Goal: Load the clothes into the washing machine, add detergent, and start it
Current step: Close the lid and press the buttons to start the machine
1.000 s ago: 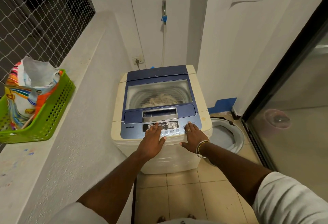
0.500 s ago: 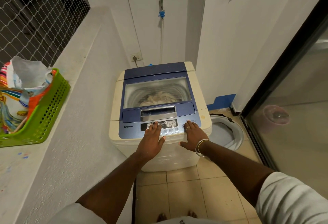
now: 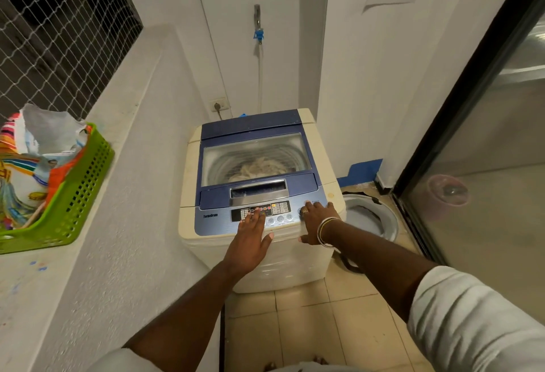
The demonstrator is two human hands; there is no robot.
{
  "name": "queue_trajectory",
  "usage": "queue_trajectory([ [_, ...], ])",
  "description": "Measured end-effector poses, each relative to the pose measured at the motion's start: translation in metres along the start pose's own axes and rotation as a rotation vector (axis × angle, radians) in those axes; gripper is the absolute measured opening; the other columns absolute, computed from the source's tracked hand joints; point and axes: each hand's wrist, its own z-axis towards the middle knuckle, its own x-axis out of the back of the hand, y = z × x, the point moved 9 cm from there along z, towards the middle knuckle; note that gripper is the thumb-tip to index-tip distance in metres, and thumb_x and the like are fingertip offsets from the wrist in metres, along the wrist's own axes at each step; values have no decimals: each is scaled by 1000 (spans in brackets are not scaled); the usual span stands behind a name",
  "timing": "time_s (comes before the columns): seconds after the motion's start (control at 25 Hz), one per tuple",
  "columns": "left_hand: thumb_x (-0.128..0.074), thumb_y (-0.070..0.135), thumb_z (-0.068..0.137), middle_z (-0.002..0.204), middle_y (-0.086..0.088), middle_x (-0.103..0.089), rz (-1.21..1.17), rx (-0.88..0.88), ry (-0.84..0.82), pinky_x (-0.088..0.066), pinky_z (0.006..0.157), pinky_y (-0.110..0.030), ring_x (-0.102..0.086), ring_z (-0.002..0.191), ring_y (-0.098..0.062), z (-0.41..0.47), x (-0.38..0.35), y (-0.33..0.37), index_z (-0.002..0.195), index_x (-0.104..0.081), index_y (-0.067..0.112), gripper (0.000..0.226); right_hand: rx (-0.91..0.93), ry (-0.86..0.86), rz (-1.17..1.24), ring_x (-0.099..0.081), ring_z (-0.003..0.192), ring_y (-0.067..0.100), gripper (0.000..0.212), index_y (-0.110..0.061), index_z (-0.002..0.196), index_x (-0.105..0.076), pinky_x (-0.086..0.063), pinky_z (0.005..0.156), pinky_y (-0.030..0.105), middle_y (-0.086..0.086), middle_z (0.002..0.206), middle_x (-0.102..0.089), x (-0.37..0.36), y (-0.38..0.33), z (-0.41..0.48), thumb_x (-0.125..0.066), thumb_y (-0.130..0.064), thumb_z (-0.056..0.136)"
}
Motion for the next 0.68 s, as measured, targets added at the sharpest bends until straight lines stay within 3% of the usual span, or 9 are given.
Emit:
queue_trajectory([
  [0.24, -32, 47, 104, 166, -3, -5, 0, -7, -9, -5, 123, -37, -5, 153, -22, -17, 8, -3, 158, -12, 16, 65, 17, 15, 3, -23, 148, 31, 85, -20, 155, -20, -29, 114, 59, 6, 165, -11, -4, 3, -15, -58, -59, 89],
  [0.4, -32, 47, 104, 166, -5, -7, 1, 33, -12, -4, 122, -36, -6, 153, -23, -30, 9, -17, 158, -15, 16, 64, 20, 99, 34, -22, 148, 30, 83, -15, 154, -21, -29, 116, 54, 10, 164, -13, 1, -8, -22, -55, -56, 91],
  [0.68, -34, 46, 104, 166, -6, -9, -9, 46, -10, -7, 123, -40, -8, 153, -25, -43, 12, -27, 157, -15, 16, 64, 19, 167, 146, -8, 152, 29, 84, -11, 156, -15, -16, 121, 53, 10, 165, -9, -3, -58, -34, -42, -61, 94],
])
